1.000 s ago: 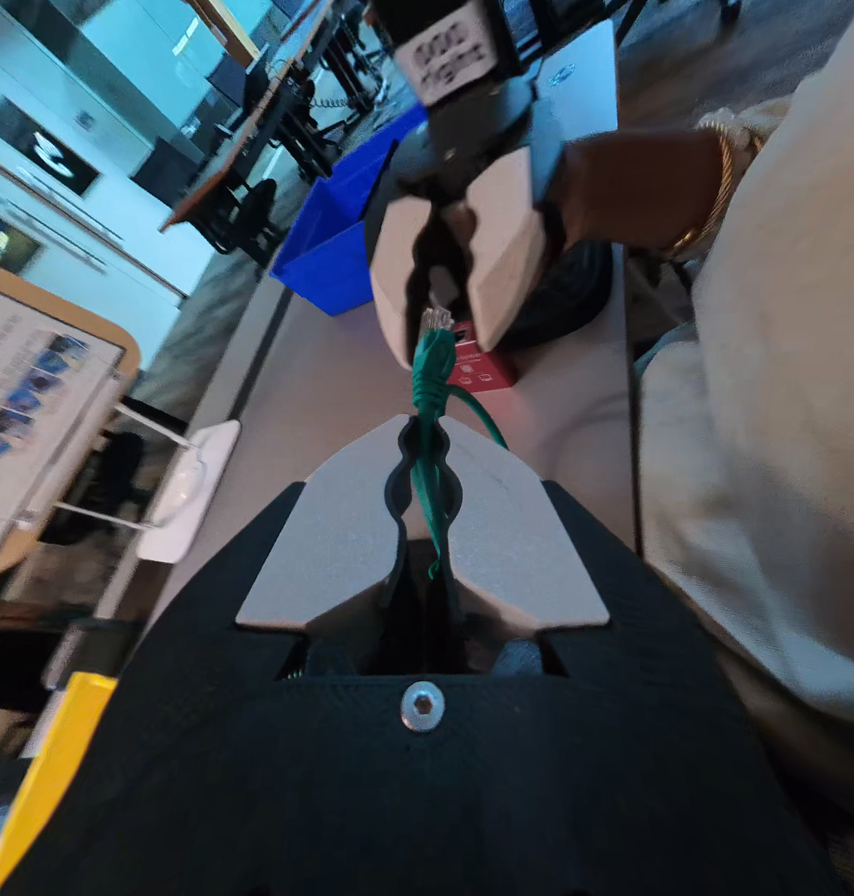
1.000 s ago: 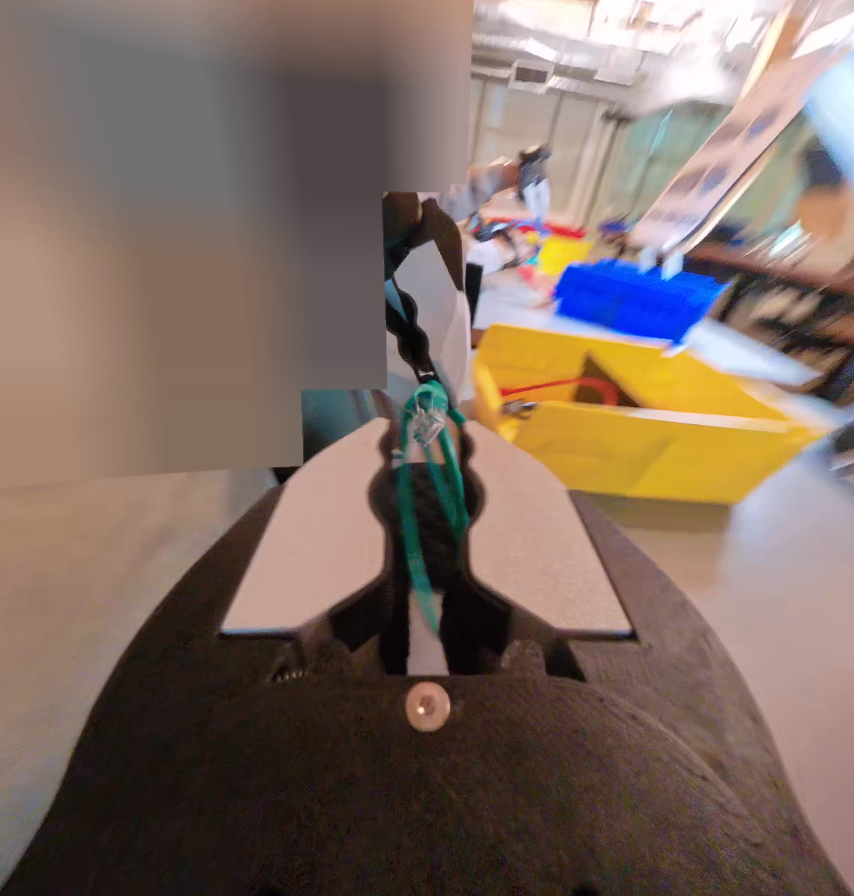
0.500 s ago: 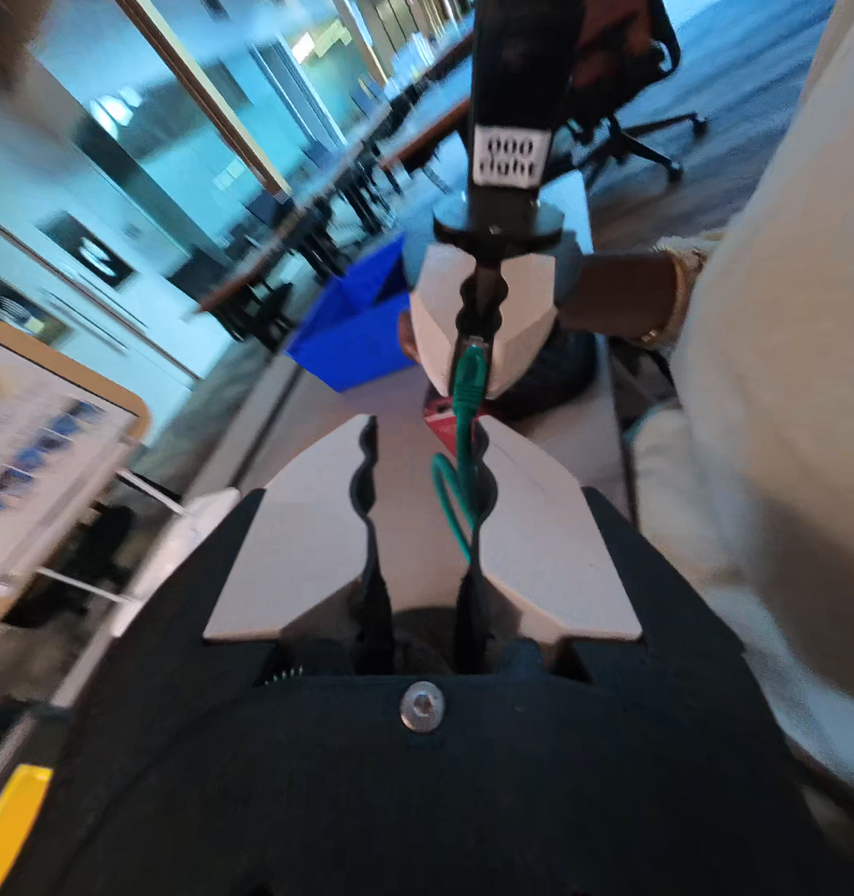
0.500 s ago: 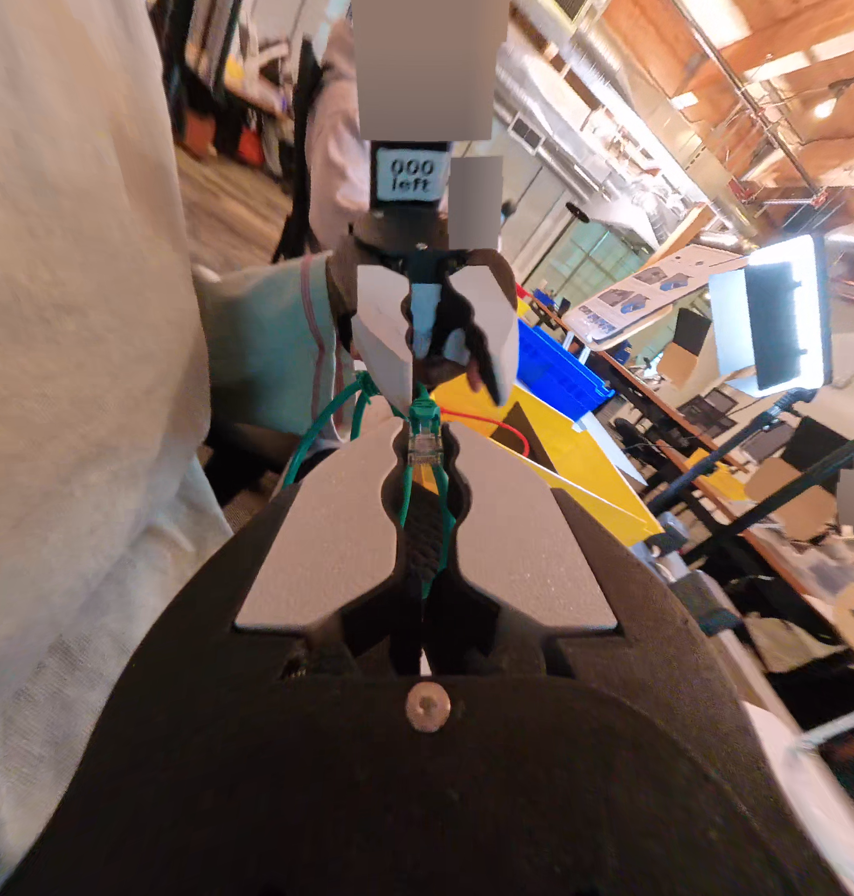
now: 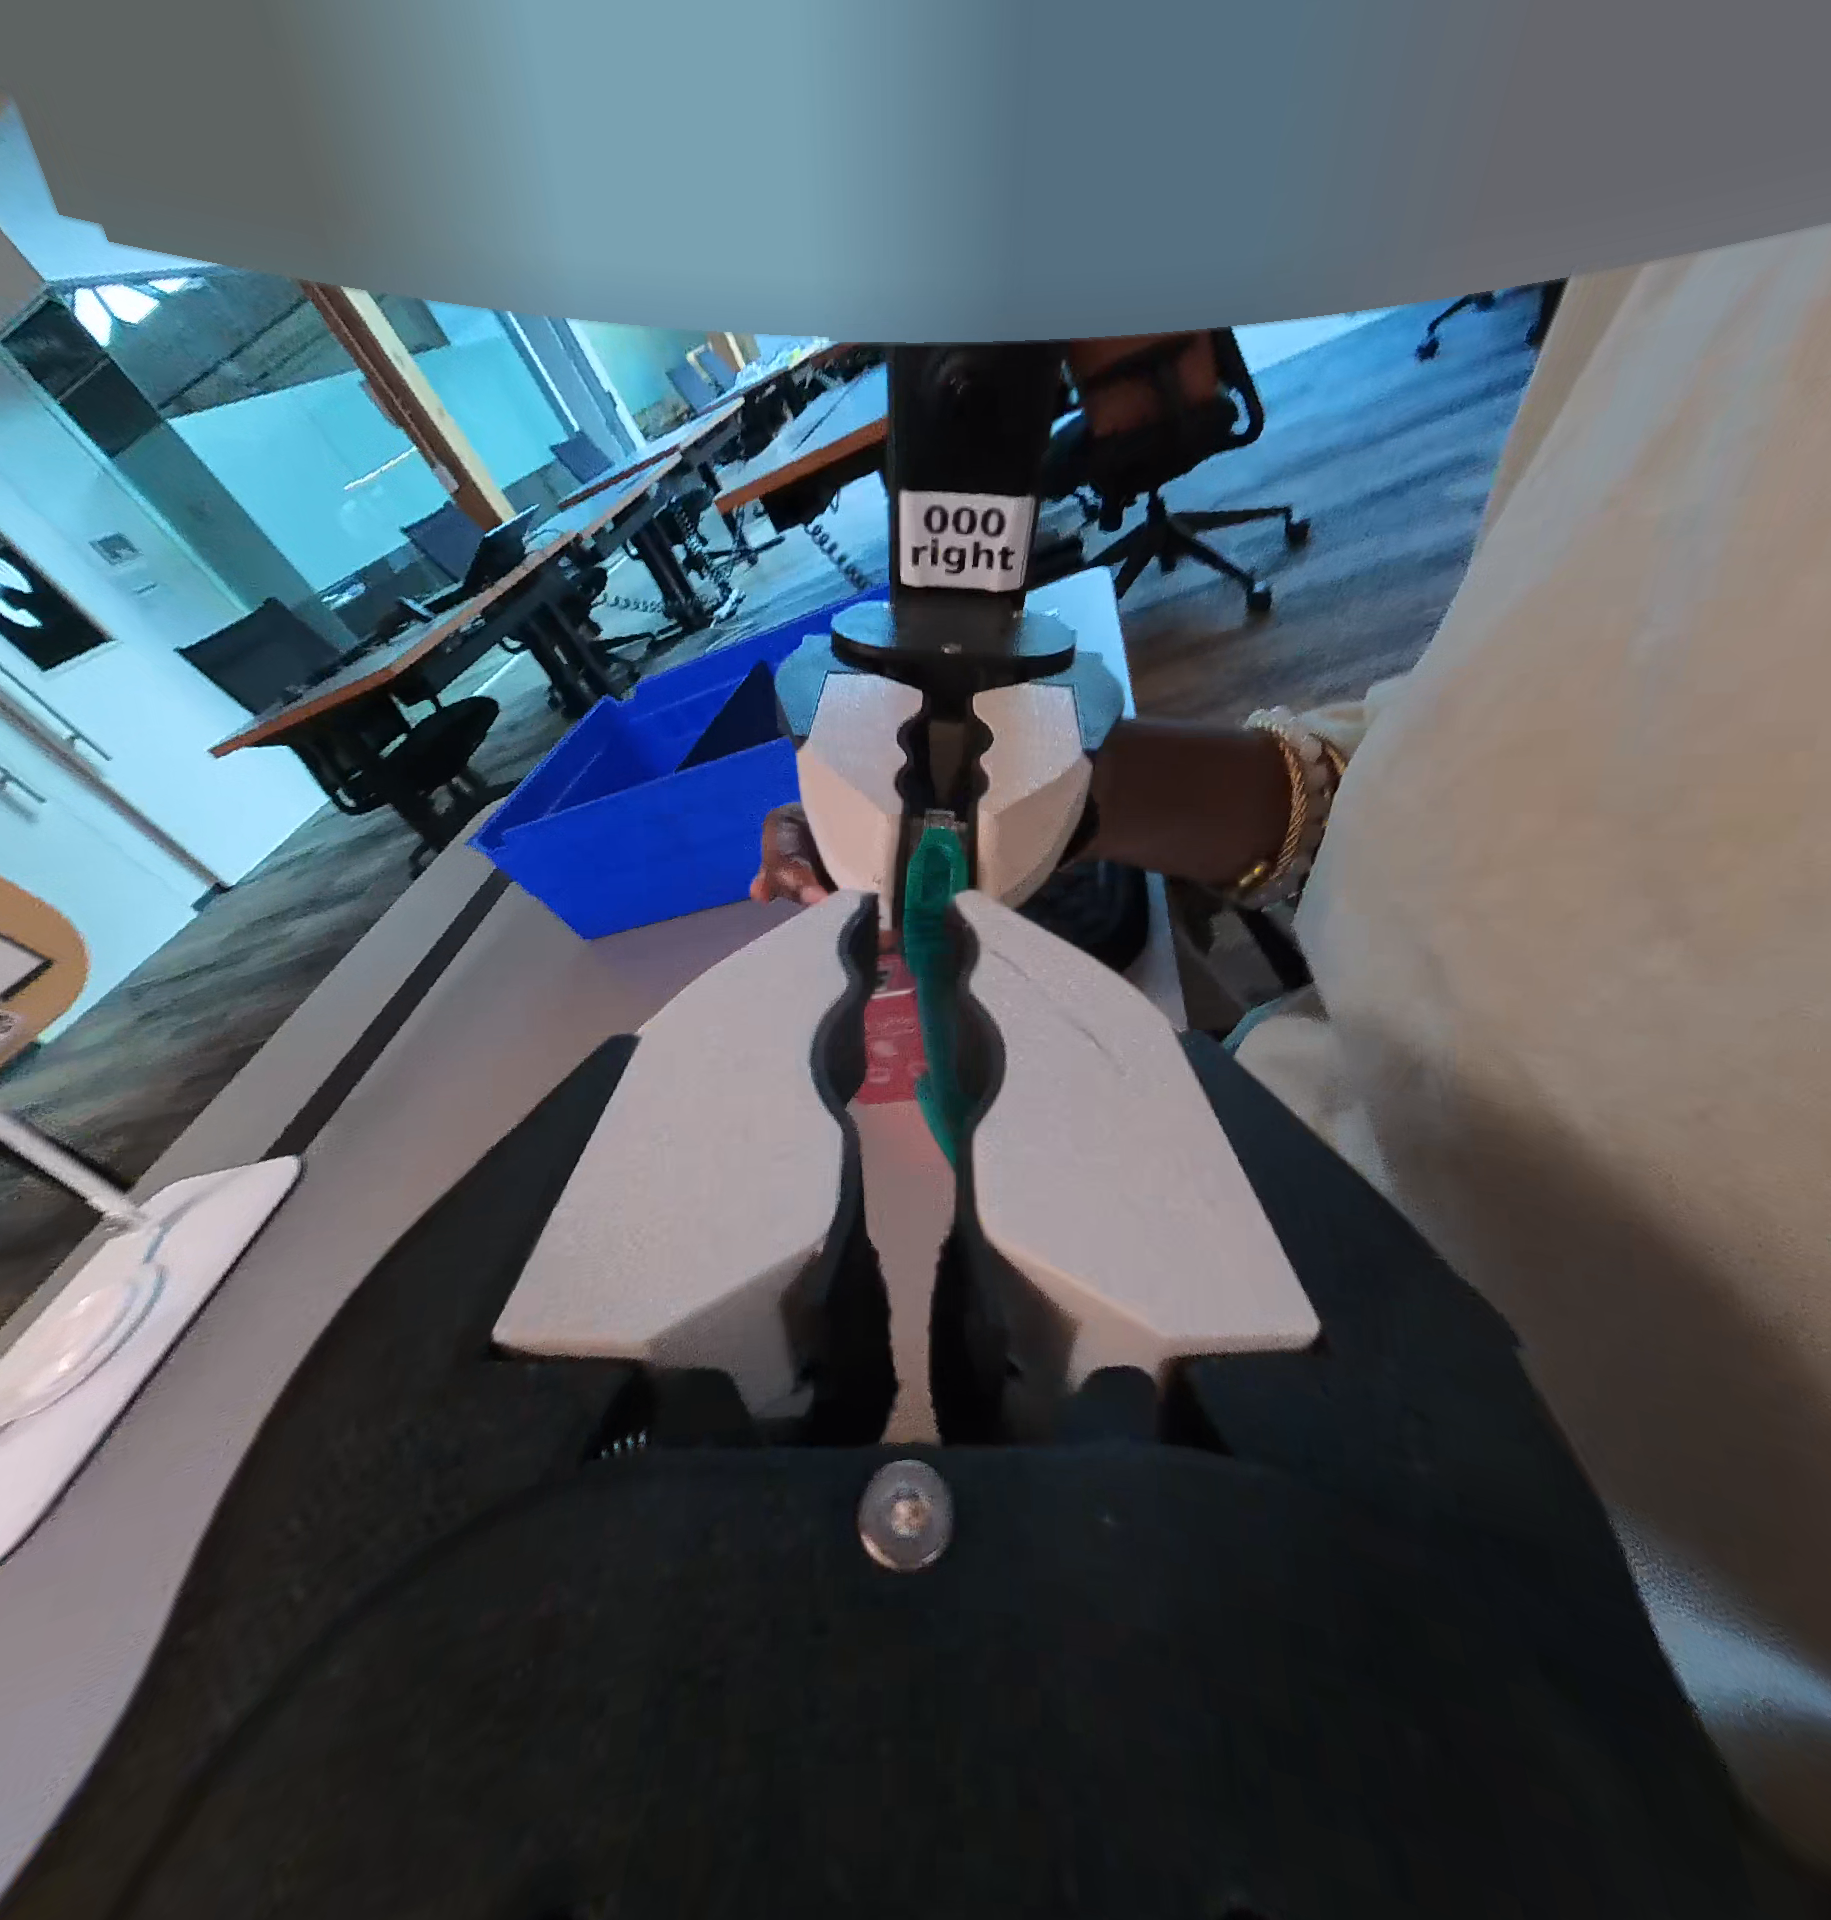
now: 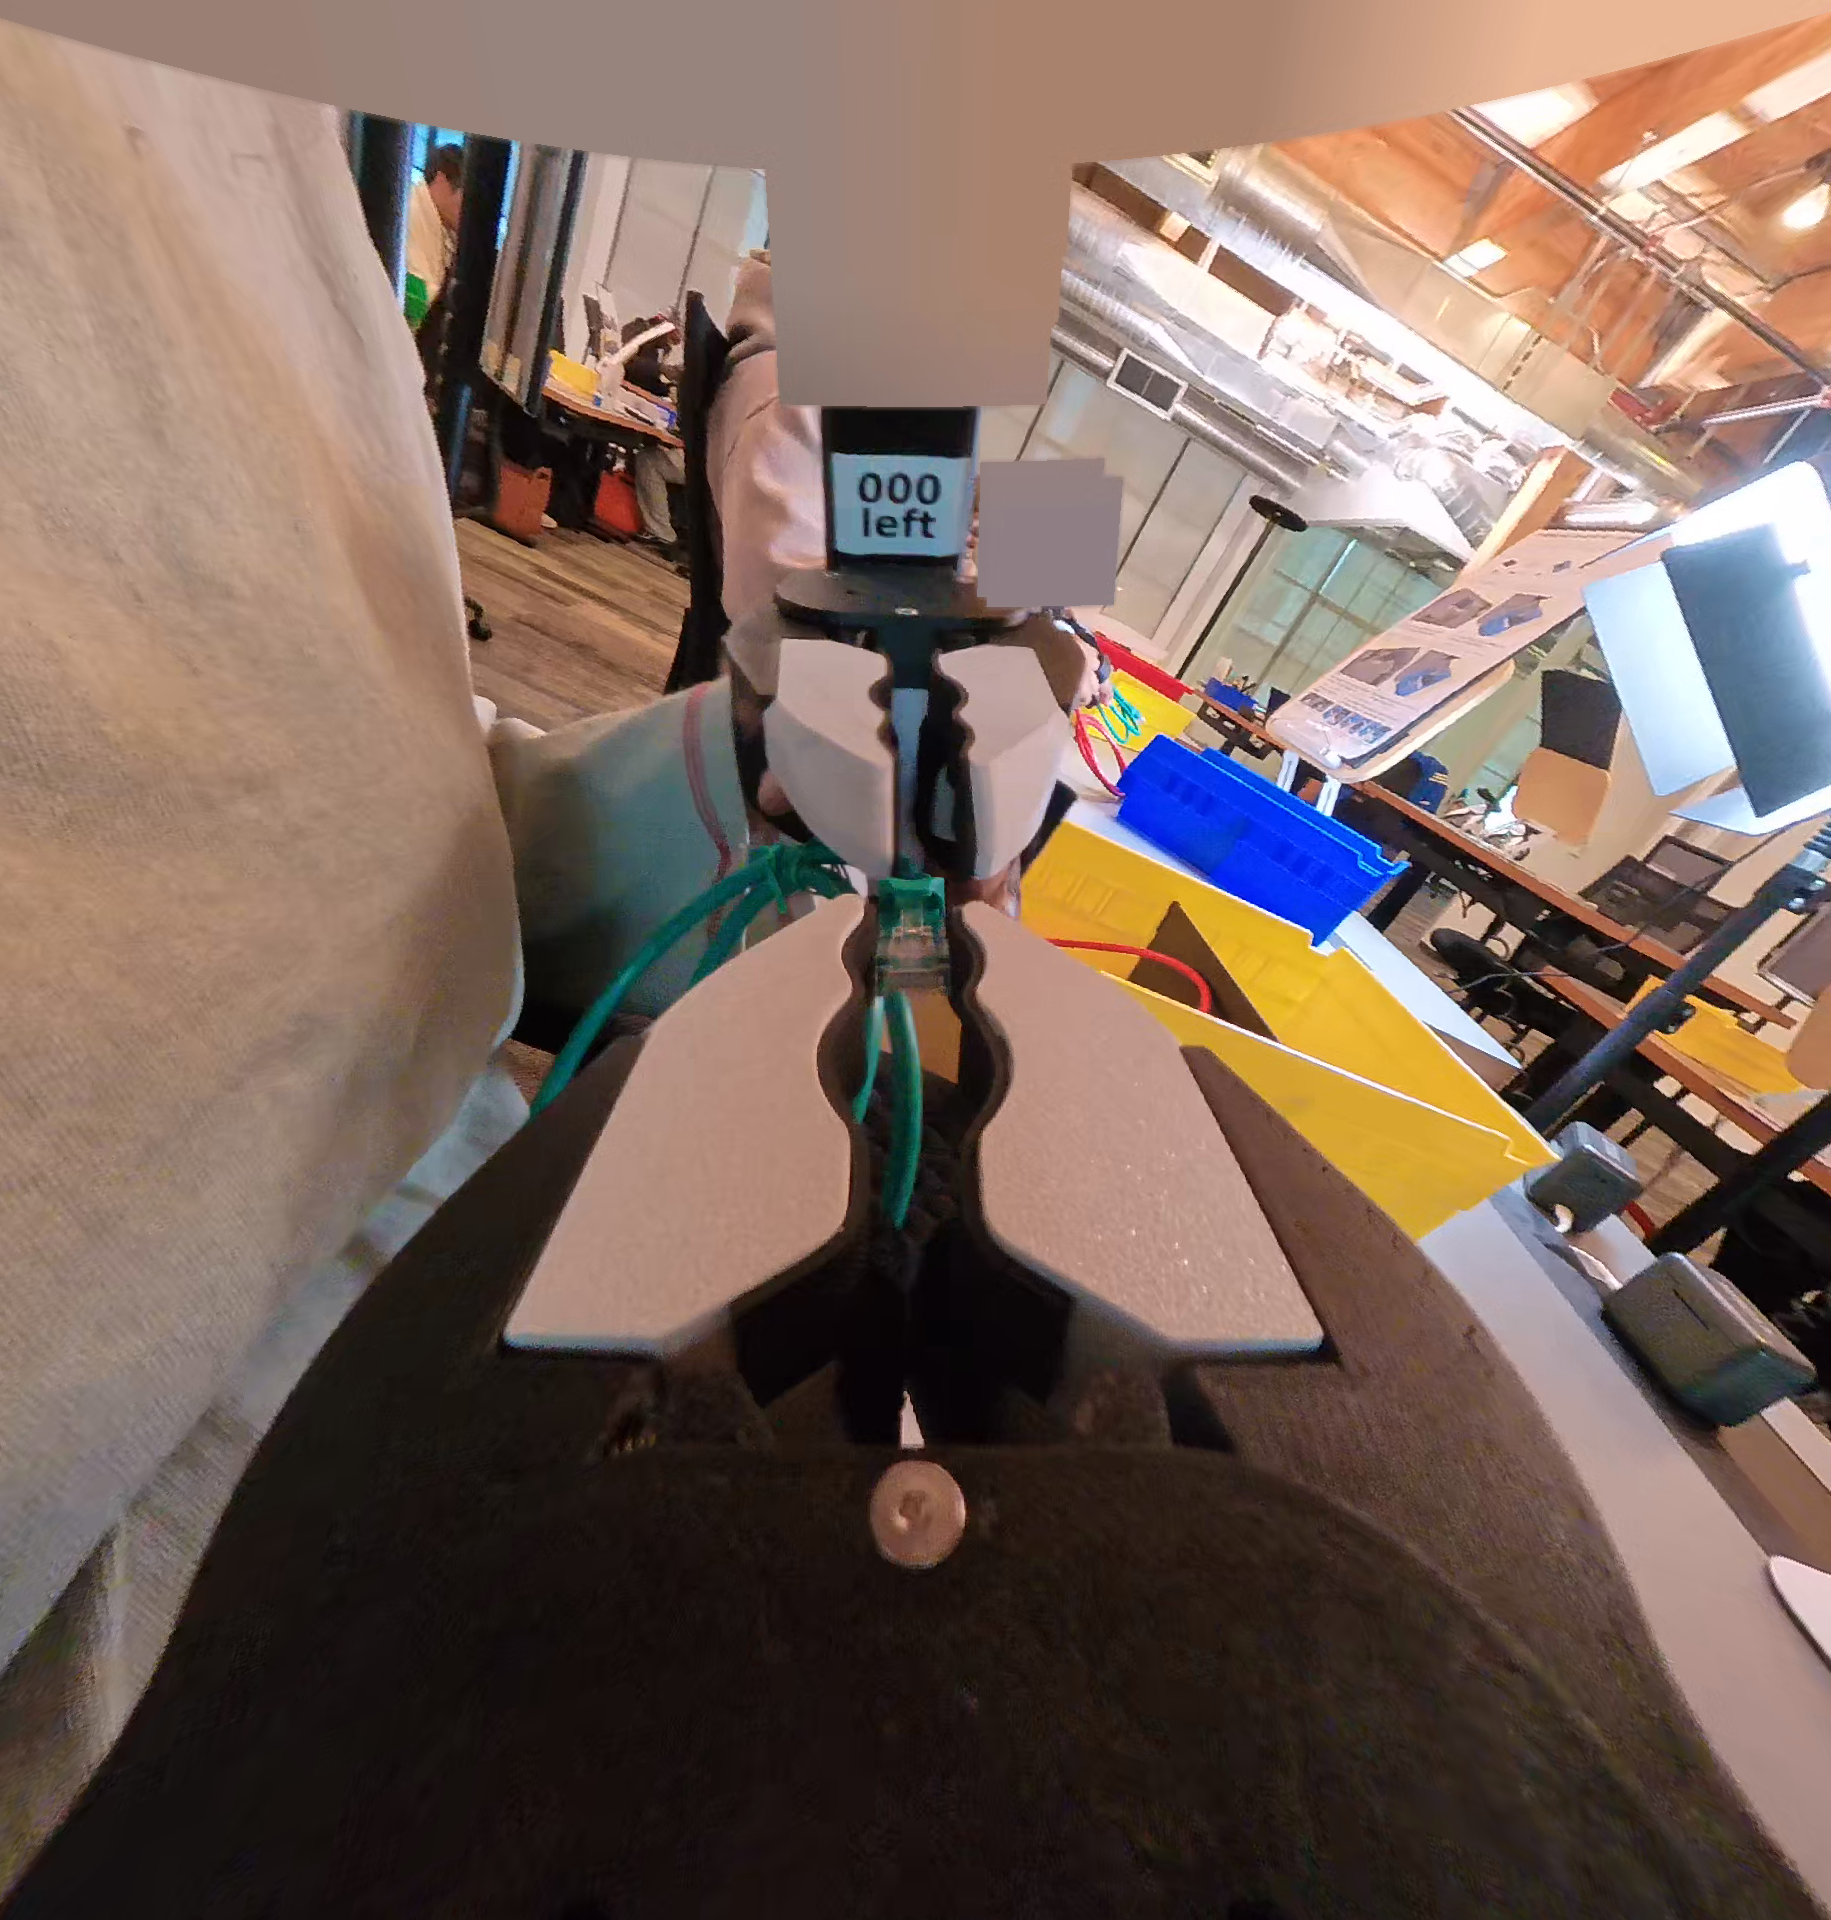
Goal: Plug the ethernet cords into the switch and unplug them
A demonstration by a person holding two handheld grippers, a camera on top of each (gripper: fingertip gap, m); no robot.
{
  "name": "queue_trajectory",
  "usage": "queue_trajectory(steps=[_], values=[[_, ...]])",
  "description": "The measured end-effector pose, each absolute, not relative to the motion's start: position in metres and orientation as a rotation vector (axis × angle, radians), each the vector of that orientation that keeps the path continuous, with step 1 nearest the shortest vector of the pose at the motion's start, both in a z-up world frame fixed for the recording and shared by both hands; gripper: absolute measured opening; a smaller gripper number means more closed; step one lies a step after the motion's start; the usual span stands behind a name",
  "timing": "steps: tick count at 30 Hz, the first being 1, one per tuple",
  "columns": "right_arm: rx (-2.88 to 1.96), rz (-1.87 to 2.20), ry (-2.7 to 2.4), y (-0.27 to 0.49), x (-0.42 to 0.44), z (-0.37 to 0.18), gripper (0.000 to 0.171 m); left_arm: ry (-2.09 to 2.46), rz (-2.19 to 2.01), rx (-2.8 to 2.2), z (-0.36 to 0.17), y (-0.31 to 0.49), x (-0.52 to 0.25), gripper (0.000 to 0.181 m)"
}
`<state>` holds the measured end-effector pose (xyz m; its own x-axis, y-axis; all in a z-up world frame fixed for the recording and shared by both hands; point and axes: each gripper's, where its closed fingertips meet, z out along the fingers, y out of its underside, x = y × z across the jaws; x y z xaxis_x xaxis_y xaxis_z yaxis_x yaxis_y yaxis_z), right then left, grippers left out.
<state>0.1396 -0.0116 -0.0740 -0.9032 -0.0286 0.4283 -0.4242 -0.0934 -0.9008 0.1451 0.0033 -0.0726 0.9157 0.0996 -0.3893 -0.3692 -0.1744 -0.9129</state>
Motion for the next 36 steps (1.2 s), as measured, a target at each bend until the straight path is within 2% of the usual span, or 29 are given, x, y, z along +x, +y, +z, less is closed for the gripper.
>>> queue_trajectory(steps=[3,6,12,14,18,36], values=[[0.493,2.112,-1.903,-0.012,0.14,-0.074,0.013,0.211,0.379,-1.688,-0.074,0.004,0.147,0.008],[0.503,2.145,-1.885,-0.011,0.142,-0.071,0.013,0.198,0.369,-1.677,-0.074,0.003,0.146,0.023],[0.5,2.127,-1.9,-0.012,0.141,-0.073,0.013,0.236,0.324,-1.699,-0.081,0.003,0.151,0.029],[0.496,2.119,-1.895,-0.013,0.14,-0.073,0.013,0.233,0.3,-1.733,-0.087,0.004,0.151,0.027],[0.495,2.102,-1.898,-0.015,0.141,-0.073,0.013,0.206,0.373,-1.766,-0.094,0.01,0.14,0.013],[0.495,2.176,-1.857,-0.001,0.137,-0.071,0.013,0.218,0.453,-1.8,-0.088,0.003,0.142,0.007]])
